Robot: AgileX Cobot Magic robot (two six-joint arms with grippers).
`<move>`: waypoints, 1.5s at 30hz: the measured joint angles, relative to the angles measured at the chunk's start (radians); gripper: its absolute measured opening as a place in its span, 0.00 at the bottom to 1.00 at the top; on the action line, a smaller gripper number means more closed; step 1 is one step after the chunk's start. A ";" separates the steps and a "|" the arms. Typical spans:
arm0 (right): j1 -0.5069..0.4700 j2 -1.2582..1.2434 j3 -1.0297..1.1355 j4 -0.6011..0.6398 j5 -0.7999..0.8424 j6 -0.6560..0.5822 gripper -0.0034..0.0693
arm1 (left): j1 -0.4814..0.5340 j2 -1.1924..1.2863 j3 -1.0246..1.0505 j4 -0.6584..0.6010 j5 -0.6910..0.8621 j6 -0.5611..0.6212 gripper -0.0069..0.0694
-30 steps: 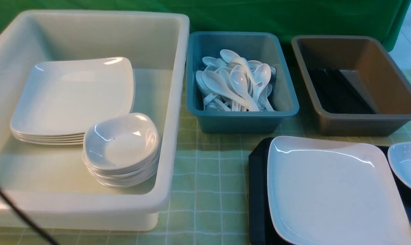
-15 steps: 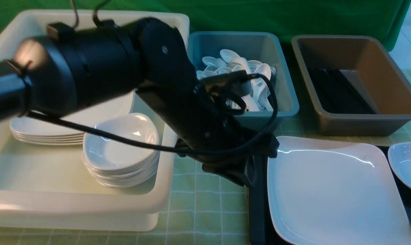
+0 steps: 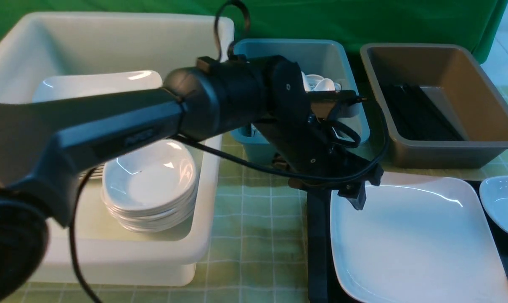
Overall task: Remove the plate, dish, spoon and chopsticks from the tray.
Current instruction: Use the left arm to grab a plate from the dinner plate
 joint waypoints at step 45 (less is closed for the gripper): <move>0.000 0.000 0.000 0.000 0.001 0.004 0.38 | -0.008 0.124 -0.033 -0.014 0.283 -0.191 0.64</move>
